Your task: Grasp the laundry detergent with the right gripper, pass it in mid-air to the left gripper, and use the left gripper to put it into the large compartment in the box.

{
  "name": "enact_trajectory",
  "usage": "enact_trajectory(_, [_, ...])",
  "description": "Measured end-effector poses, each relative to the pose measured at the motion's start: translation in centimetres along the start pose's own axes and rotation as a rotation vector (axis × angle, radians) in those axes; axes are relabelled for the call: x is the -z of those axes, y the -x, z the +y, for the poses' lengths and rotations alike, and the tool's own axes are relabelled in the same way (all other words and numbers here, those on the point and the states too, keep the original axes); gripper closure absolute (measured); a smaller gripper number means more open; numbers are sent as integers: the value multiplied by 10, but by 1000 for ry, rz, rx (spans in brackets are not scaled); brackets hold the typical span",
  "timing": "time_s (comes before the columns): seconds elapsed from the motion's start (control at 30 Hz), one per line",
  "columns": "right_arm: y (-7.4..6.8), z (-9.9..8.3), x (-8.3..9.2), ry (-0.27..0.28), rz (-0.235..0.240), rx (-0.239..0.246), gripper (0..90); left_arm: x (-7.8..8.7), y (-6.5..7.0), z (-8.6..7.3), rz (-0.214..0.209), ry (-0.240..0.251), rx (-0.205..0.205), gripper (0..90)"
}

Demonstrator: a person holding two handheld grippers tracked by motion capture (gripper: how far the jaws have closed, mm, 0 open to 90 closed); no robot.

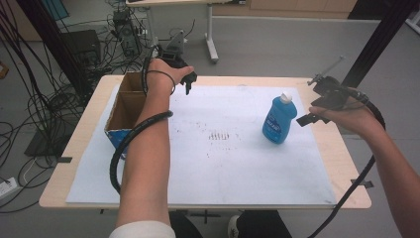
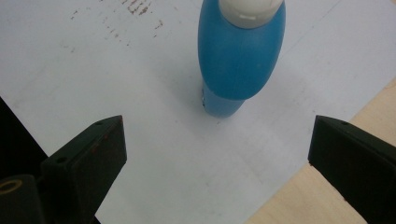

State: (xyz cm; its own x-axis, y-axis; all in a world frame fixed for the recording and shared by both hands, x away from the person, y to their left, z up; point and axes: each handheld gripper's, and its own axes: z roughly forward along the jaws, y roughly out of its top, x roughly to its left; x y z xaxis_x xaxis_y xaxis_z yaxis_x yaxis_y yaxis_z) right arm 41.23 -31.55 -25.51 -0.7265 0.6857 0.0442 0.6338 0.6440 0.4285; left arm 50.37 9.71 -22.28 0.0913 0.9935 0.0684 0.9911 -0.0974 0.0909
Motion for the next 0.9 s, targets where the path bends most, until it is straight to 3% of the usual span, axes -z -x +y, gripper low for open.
enact_trajectory(0.9, [13,-17,-61,112,-9,-45,42,-7,8,5,14,-14,-20,70])
